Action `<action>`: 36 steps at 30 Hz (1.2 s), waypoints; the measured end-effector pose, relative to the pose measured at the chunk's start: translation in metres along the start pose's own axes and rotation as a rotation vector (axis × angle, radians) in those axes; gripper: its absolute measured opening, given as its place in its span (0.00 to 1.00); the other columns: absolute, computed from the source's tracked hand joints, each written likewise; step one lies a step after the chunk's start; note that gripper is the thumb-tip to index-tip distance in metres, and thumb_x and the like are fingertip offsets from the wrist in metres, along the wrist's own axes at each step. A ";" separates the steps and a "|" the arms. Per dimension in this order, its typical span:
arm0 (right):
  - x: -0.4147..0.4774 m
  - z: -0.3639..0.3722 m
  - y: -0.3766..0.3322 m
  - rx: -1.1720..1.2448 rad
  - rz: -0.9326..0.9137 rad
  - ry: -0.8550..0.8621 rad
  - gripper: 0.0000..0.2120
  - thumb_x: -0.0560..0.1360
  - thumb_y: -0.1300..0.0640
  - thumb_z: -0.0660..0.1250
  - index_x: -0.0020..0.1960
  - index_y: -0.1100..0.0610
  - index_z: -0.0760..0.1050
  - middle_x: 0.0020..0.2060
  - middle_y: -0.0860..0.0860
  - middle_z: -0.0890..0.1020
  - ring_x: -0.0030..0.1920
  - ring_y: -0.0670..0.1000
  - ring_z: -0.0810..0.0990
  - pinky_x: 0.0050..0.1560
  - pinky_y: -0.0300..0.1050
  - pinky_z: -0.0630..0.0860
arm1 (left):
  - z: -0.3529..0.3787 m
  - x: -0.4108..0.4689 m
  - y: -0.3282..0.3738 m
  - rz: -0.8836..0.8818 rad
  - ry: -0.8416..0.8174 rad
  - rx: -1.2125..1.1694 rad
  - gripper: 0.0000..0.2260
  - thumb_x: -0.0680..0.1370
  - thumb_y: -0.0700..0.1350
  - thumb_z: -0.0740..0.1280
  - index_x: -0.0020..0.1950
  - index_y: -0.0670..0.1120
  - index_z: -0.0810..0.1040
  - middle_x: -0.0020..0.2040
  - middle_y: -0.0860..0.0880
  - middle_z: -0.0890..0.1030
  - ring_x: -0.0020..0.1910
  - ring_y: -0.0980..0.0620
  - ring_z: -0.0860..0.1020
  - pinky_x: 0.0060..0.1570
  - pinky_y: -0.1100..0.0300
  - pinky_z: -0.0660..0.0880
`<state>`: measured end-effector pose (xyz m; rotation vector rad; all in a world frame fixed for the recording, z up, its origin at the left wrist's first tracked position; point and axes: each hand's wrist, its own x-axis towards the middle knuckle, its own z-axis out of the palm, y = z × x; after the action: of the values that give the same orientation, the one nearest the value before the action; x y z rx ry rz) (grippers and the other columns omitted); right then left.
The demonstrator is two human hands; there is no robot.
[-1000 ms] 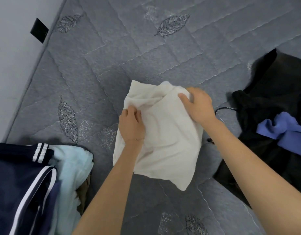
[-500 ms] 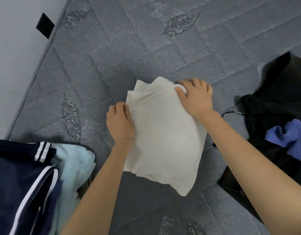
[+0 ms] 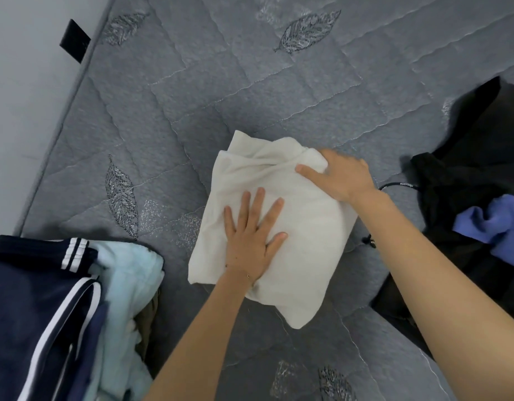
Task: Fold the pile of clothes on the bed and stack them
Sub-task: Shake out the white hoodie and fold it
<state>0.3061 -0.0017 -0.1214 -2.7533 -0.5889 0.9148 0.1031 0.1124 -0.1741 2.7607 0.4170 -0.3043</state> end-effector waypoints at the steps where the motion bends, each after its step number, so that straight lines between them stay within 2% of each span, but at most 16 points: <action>1: -0.007 -0.003 0.004 0.039 0.031 -0.010 0.30 0.74 0.31 0.56 0.67 0.50 0.68 0.62 0.51 0.77 0.64 0.57 0.73 0.63 0.53 0.63 | -0.003 -0.003 -0.003 -0.014 -0.007 -0.003 0.28 0.78 0.67 0.39 0.77 0.61 0.43 0.79 0.53 0.42 0.77 0.48 0.40 0.72 0.40 0.37; 4: -0.051 -0.002 0.026 0.314 0.139 -0.092 0.22 0.76 0.37 0.62 0.61 0.52 0.71 0.55 0.48 0.77 0.56 0.53 0.74 0.53 0.47 0.67 | -0.011 -0.026 -0.010 -0.260 0.008 -0.118 0.33 0.74 0.71 0.42 0.76 0.62 0.37 0.77 0.53 0.35 0.76 0.49 0.34 0.71 0.48 0.30; 6: -0.092 0.006 0.045 0.574 0.213 -0.236 0.16 0.76 0.43 0.65 0.60 0.50 0.72 0.51 0.44 0.77 0.49 0.46 0.76 0.46 0.40 0.68 | -0.013 -0.048 -0.012 -0.473 0.059 -0.235 0.38 0.73 0.72 0.49 0.77 0.59 0.39 0.77 0.50 0.35 0.76 0.49 0.35 0.71 0.49 0.30; 8: -0.129 0.022 0.062 0.787 0.308 -0.420 0.14 0.76 0.45 0.67 0.59 0.49 0.74 0.52 0.43 0.81 0.46 0.42 0.79 0.42 0.37 0.71 | -0.017 -0.064 -0.010 -0.655 0.102 -0.351 0.45 0.71 0.71 0.60 0.78 0.52 0.41 0.78 0.45 0.40 0.77 0.45 0.40 0.73 0.47 0.38; 10: -0.160 0.041 0.073 0.817 0.355 -0.551 0.19 0.75 0.45 0.68 0.63 0.49 0.74 0.52 0.42 0.82 0.49 0.41 0.81 0.43 0.37 0.72 | -0.020 -0.077 -0.008 -0.849 0.115 -0.533 0.51 0.69 0.66 0.69 0.78 0.46 0.43 0.79 0.42 0.47 0.77 0.43 0.48 0.75 0.45 0.48; 13: -0.184 0.066 0.076 0.831 0.380 -0.405 0.28 0.71 0.44 0.72 0.68 0.51 0.71 0.57 0.43 0.80 0.53 0.44 0.80 0.49 0.39 0.73 | -0.026 -0.094 -0.005 -1.037 0.146 -0.870 0.51 0.67 0.60 0.75 0.78 0.44 0.48 0.76 0.44 0.58 0.75 0.45 0.59 0.73 0.45 0.59; 15: -0.193 0.074 0.067 0.923 0.446 -0.242 0.35 0.70 0.45 0.74 0.71 0.52 0.64 0.61 0.45 0.76 0.56 0.47 0.76 0.54 0.43 0.73 | -0.027 -0.106 -0.004 -1.044 0.112 -0.916 0.45 0.67 0.57 0.76 0.76 0.44 0.57 0.72 0.44 0.66 0.70 0.45 0.66 0.69 0.46 0.66; 17: -0.198 0.083 0.056 1.081 0.458 -0.188 0.43 0.68 0.45 0.75 0.75 0.49 0.56 0.65 0.46 0.72 0.62 0.50 0.74 0.63 0.50 0.72 | -0.028 -0.115 -0.001 -0.985 0.063 -0.991 0.38 0.66 0.58 0.76 0.69 0.45 0.67 0.63 0.47 0.75 0.63 0.48 0.74 0.63 0.49 0.72; 19: -0.200 0.085 0.047 1.177 0.469 -0.155 0.44 0.67 0.45 0.75 0.76 0.48 0.55 0.66 0.47 0.72 0.64 0.51 0.73 0.67 0.53 0.69 | -0.033 -0.118 0.000 -0.936 0.005 -1.099 0.26 0.69 0.53 0.75 0.63 0.47 0.72 0.57 0.52 0.78 0.55 0.54 0.76 0.57 0.57 0.74; 22: -0.199 0.080 0.046 1.230 0.490 -0.176 0.37 0.70 0.47 0.74 0.73 0.51 0.61 0.60 0.47 0.77 0.59 0.49 0.77 0.61 0.50 0.74 | -0.044 -0.118 -0.004 -0.907 -0.168 -1.222 0.18 0.73 0.52 0.72 0.60 0.51 0.73 0.55 0.53 0.79 0.53 0.54 0.76 0.53 0.60 0.71; 25: -0.198 0.064 0.044 1.377 0.536 -0.388 0.19 0.73 0.48 0.70 0.62 0.53 0.75 0.46 0.48 0.85 0.49 0.48 0.81 0.47 0.43 0.76 | -0.056 -0.117 -0.006 -0.835 -0.272 -1.237 0.21 0.73 0.51 0.72 0.64 0.49 0.72 0.57 0.51 0.78 0.55 0.51 0.76 0.56 0.58 0.71; 27: -0.206 0.058 0.040 1.419 0.567 -0.497 0.16 0.72 0.46 0.69 0.56 0.54 0.78 0.43 0.49 0.86 0.48 0.49 0.82 0.45 0.45 0.75 | -0.067 -0.121 -0.004 -0.771 -0.268 -1.206 0.22 0.74 0.48 0.72 0.66 0.48 0.72 0.58 0.50 0.78 0.55 0.51 0.76 0.56 0.59 0.71; 29: -0.220 0.053 0.038 1.440 0.565 -0.506 0.22 0.67 0.44 0.73 0.56 0.55 0.78 0.46 0.51 0.86 0.49 0.50 0.83 0.46 0.46 0.76 | -0.085 -0.133 0.001 -0.732 -0.260 -1.196 0.20 0.74 0.48 0.72 0.64 0.48 0.73 0.56 0.50 0.79 0.52 0.53 0.77 0.52 0.59 0.73; 32: -0.252 0.040 0.031 1.481 0.528 -0.512 0.45 0.45 0.41 0.84 0.58 0.56 0.79 0.52 0.53 0.85 0.51 0.52 0.84 0.51 0.49 0.75 | -0.117 -0.162 0.001 -0.731 -0.231 -1.234 0.15 0.74 0.47 0.72 0.59 0.49 0.75 0.55 0.49 0.81 0.48 0.56 0.79 0.42 0.63 0.75; 33: -0.262 0.034 0.028 1.506 0.513 -0.512 0.48 0.41 0.41 0.85 0.58 0.56 0.79 0.52 0.54 0.84 0.50 0.52 0.84 0.51 0.49 0.75 | -0.129 -0.173 0.003 -0.724 -0.218 -1.244 0.15 0.74 0.47 0.71 0.59 0.49 0.75 0.54 0.49 0.81 0.48 0.56 0.79 0.41 0.65 0.75; 36: -0.296 0.013 0.009 1.534 0.464 -0.500 0.49 0.39 0.41 0.85 0.58 0.56 0.79 0.52 0.54 0.84 0.50 0.52 0.84 0.52 0.50 0.75 | -0.166 -0.205 0.010 -0.674 -0.177 -1.253 0.14 0.74 0.47 0.71 0.58 0.51 0.74 0.50 0.55 0.80 0.46 0.59 0.78 0.42 0.65 0.73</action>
<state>0.0842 -0.1343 0.0243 -1.2370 0.5781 1.3170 -0.0586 0.1108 0.0340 1.3161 1.0359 -0.2855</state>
